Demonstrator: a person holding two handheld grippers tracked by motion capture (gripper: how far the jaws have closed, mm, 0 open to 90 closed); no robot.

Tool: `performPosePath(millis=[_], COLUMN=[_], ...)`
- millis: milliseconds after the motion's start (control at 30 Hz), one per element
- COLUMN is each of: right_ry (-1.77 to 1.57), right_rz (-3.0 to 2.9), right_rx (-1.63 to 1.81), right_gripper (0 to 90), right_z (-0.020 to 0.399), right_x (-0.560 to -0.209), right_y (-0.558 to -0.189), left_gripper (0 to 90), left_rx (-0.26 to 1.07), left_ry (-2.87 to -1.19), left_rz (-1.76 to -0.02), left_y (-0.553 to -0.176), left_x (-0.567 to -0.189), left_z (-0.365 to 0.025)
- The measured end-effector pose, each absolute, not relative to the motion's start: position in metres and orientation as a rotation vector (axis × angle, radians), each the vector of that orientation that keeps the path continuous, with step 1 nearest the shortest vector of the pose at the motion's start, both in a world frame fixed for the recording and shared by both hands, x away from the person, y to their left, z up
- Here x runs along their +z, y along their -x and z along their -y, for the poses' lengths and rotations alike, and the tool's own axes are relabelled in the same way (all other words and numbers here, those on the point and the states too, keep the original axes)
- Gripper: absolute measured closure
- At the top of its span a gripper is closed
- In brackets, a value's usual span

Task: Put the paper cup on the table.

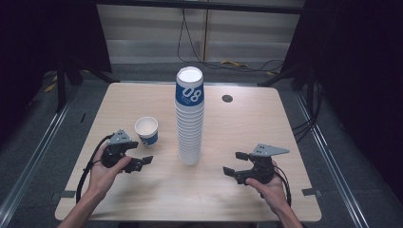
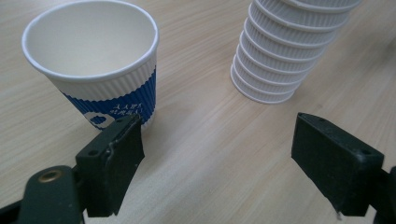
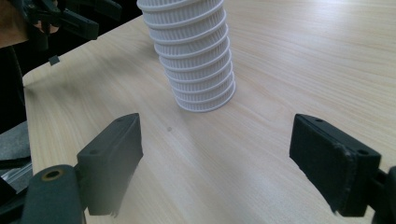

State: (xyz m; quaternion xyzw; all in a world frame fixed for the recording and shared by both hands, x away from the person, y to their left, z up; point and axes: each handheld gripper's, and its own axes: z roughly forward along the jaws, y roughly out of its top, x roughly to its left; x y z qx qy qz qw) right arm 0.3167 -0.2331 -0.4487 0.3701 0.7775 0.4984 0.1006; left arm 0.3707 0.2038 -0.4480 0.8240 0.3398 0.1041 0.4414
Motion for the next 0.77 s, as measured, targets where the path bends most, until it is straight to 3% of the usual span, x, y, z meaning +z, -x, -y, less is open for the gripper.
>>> performPosePath(millis=[533, 633, 767], right_ry=[-1.145, -1.141, -1.13], right_rz=[-2.248, -2.253, -2.266], right_rx=[1.425, 1.417, 1.397], right_gripper=[17.5, 17.4, 17.4], right_z=[0.243, 0.241, 0.238], right_x=[-0.454, -0.456, -0.457], right_y=[-0.307, -0.308, -0.308], left_gripper=[17.4, 17.6, 17.7], left_rx=[0.275, 0.21, 0.218], left_ry=[-2.035, -2.001, -1.986], left_rz=[-0.784, -0.824, -0.826], left_y=[-0.334, -0.332, -0.329], left_x=[-0.472, -0.476, -0.478], left_z=[-0.191, -0.188, -0.186])
